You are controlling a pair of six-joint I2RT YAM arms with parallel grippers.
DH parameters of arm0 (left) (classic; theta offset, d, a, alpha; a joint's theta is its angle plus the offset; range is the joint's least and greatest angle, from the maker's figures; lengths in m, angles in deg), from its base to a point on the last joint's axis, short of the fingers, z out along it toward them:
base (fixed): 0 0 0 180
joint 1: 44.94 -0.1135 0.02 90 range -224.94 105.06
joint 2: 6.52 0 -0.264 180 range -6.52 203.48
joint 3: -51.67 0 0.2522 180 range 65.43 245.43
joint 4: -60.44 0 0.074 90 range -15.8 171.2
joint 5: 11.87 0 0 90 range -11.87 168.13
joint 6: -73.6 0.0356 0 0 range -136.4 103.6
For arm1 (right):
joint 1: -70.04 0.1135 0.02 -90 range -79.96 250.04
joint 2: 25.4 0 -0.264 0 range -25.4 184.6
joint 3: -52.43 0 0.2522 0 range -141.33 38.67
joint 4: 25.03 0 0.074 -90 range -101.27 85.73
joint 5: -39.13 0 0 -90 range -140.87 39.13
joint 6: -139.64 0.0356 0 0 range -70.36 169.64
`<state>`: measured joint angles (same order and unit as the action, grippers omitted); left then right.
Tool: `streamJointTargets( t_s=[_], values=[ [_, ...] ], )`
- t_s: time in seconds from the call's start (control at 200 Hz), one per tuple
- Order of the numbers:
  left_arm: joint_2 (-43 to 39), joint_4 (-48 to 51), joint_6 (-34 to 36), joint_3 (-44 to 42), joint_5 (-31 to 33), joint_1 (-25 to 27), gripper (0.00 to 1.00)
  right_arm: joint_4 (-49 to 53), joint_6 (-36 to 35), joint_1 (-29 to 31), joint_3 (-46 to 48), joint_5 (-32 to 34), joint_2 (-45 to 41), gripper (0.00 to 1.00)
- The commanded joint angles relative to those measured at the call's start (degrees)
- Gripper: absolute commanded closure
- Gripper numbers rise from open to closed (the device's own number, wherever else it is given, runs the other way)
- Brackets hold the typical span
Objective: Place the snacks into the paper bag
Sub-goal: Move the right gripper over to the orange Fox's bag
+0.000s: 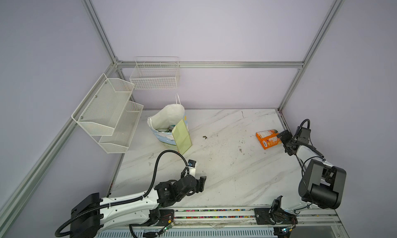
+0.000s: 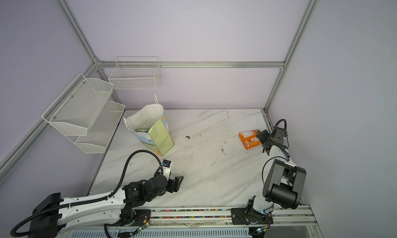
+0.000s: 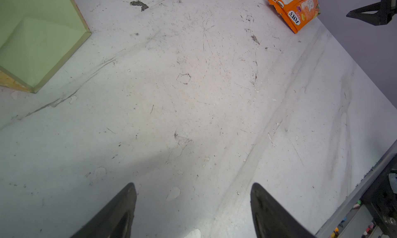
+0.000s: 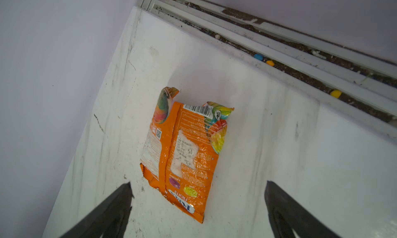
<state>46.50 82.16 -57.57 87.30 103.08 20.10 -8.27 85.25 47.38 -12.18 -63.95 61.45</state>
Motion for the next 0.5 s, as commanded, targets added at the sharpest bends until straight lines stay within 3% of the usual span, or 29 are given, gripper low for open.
streamJointTargets(
  t_s=[0.0,0.18,0.375,0.495],
  values=[
    [-0.5,-2.7,0.5,-1.8,1.6,0.2,0.18,-4.6,1.4,-1.7,0.2,-4.4,2.2,0.03],
    [-0.5,-2.6,0.3,-2.0,1.6,0.2,0.18,-11.2,0.5,-5.3,3.7,-9.6,4.3,0.03],
    [-1.8,-2.7,0.2,-2.9,1.9,0.2,0.18,-13.7,0.3,-5.6,5.6,-5.6,0.9,0.03],
    [-1.9,-3.6,0.2,-3.4,2.2,0.2,0.18,-15.6,1.1,-6.0,5.4,-9.6,3.1,0.03]
  ],
)
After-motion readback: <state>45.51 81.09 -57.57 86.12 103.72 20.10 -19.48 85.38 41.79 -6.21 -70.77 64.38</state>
